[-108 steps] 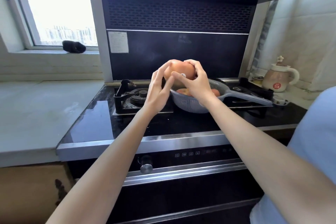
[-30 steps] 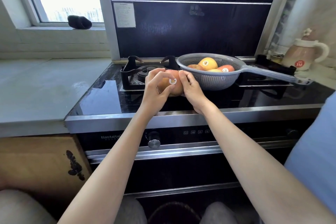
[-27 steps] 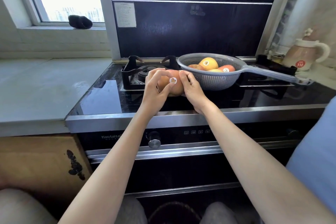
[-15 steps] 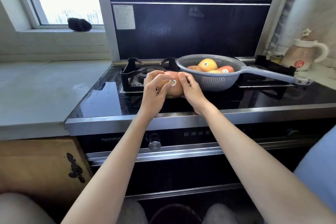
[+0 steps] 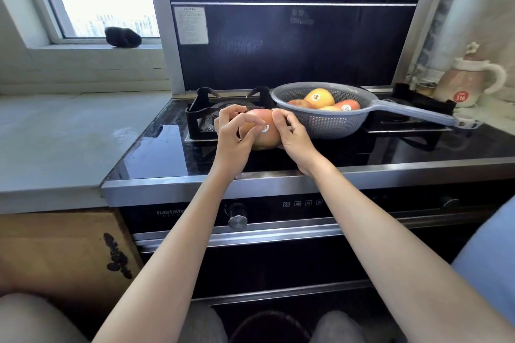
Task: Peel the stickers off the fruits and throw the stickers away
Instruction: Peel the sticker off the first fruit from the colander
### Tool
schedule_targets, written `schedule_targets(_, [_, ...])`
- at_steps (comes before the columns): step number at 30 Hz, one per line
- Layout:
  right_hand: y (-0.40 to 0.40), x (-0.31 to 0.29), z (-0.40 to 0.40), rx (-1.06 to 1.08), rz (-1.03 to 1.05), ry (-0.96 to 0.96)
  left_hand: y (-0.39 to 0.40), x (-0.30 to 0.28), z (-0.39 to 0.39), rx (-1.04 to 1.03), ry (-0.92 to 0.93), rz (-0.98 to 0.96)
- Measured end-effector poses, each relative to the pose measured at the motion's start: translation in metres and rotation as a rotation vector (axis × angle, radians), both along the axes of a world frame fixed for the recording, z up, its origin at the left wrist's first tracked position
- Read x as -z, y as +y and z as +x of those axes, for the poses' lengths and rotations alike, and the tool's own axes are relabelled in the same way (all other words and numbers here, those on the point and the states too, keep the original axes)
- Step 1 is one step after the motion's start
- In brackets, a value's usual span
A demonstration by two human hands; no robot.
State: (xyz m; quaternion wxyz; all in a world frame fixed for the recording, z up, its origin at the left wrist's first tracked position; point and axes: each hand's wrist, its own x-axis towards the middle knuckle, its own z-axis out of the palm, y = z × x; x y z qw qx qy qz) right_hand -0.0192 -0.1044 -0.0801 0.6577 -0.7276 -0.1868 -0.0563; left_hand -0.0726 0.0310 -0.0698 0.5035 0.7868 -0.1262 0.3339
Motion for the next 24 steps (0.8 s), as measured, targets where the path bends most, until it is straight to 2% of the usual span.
schedule_targets(24, [-0.0002, 0.0003, 0.0040, 0.034, 0.015, 0.042, -0.0001, 0.0040, 0.0018, 0.032, -0.038, 0.075])
